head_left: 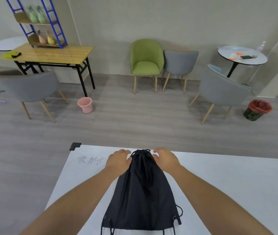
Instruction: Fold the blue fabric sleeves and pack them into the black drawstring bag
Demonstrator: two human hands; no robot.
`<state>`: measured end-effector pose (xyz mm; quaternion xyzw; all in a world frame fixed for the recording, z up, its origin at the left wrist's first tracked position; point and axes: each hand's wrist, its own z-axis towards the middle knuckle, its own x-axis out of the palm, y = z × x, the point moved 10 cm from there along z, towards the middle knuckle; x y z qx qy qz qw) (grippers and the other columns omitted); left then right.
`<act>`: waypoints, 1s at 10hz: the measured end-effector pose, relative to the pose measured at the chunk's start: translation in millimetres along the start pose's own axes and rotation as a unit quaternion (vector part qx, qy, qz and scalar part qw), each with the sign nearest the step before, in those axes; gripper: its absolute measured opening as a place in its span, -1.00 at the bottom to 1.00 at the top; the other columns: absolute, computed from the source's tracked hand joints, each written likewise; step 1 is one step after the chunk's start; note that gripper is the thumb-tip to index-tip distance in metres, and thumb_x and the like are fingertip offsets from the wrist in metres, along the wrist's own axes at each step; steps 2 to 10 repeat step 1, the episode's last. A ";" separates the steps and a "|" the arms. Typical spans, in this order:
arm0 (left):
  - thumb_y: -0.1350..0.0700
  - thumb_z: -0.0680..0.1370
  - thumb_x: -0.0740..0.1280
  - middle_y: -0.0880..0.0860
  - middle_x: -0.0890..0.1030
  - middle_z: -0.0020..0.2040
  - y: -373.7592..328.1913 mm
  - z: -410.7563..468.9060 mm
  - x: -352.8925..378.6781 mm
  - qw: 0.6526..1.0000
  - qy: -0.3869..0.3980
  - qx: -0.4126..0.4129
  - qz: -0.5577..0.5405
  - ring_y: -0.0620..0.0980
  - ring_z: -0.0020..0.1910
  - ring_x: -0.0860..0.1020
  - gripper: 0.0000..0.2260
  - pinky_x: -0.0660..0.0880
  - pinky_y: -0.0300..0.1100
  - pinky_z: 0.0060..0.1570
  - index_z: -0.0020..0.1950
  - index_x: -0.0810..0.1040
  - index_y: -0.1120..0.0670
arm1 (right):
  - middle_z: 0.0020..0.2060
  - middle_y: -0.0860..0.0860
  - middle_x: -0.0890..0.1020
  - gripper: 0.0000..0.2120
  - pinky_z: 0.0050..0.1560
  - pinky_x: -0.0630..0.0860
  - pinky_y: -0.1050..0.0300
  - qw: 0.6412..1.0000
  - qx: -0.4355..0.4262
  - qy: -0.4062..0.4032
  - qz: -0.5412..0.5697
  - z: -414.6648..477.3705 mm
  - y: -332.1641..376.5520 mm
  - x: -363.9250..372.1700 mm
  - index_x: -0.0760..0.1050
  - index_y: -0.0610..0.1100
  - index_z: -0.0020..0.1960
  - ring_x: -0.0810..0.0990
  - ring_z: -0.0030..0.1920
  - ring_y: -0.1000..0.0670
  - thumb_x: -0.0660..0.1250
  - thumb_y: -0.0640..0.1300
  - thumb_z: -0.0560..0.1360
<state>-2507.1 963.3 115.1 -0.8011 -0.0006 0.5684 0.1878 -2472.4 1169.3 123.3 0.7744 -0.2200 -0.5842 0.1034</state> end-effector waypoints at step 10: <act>-0.06 0.67 0.13 -0.06 0.45 0.44 -10.9 -1.0 -27.8 0.999 -0.029 0.034 -0.012 0.02 0.36 0.45 -0.63 0.38 -0.06 0.30 0.46 0.41 -0.05 | 0.31 0.05 0.55 -0.65 0.25 0.47 0.03 1.000 0.009 -0.018 0.003 -6.2 3.5 -12.3 0.51 -0.01 0.35 0.52 0.29 -0.06 0.14 0.05 0.64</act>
